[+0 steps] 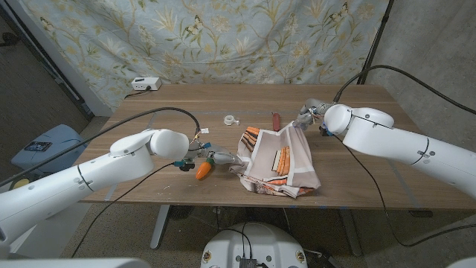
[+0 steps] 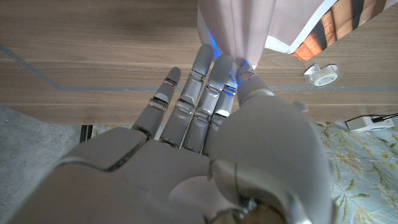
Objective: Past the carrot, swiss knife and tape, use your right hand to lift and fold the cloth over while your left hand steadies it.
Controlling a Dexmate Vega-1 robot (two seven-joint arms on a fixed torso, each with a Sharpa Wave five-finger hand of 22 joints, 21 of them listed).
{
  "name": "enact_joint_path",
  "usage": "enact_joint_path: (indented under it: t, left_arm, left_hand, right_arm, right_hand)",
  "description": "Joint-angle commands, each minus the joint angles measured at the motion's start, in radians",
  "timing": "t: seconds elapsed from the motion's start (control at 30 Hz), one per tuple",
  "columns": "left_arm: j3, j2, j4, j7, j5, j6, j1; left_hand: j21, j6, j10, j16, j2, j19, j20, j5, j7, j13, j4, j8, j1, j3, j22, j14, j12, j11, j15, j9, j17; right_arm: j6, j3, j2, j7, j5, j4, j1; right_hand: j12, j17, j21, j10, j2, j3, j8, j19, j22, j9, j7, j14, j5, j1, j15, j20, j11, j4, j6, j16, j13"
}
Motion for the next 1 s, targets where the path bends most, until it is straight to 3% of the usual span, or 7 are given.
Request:
enact_joint_path:
  t: [0.03, 0.43, 1.0]
  left_arm:
    - [0.001, -0.001, 0.008, 0.005, -0.010, -0.002, 0.002]
    - [0.002, -0.001, 0.016, 0.006, -0.016, -0.006, -0.002]
    - [0.000, 0.001, 0.023, 0.015, -0.031, -0.015, 0.004]
  left_hand:
    - [0.002, 0.005, 0.002, -0.005, -0.002, -0.101, 0.002, 0.001, -0.007, 0.003, -0.002, -0.003, 0.006, 0.006, 0.003, 0.003, 0.006, 0.006, 0.000, 0.004, -0.001]
    - [0.001, 0.005, 0.001, -0.006, -0.003, -0.101, 0.002, 0.001, -0.007, 0.003, -0.004, -0.003, 0.008, 0.011, 0.003, 0.003, 0.005, 0.005, 0.000, 0.004, -0.002]
    - [0.001, 0.007, 0.000, -0.007, -0.003, -0.101, 0.002, 0.002, -0.007, 0.003, -0.006, -0.002, 0.011, 0.017, 0.003, 0.003, 0.005, 0.005, -0.002, 0.003, -0.003]
  right_arm:
    - [0.006, -0.015, 0.007, 0.036, -0.012, -0.011, 0.027]
    - [0.025, -0.023, 0.028, 0.056, -0.013, -0.009, 0.043]
    - [0.063, -0.084, 0.064, 0.130, -0.053, 0.011, 0.129]
  right_hand:
    - [0.004, 0.006, 0.001, 0.002, 0.000, -0.001, 0.005, 0.004, 0.002, 0.003, 0.006, 0.009, 0.001, 0.011, -0.092, 0.002, 0.011, 0.001, 0.002, -0.004, 0.003]
    - [0.003, 0.011, 0.002, 0.001, 0.002, -0.003, 0.005, 0.015, 0.002, 0.005, 0.010, 0.014, -0.001, 0.017, -0.089, 0.009, 0.014, 0.001, -0.001, -0.008, 0.003]
    - [0.002, 0.020, 0.001, 0.000, 0.003, -0.007, 0.006, 0.023, 0.002, 0.008, 0.018, 0.017, -0.004, 0.028, -0.084, 0.015, 0.020, 0.000, -0.002, -0.016, 0.003]
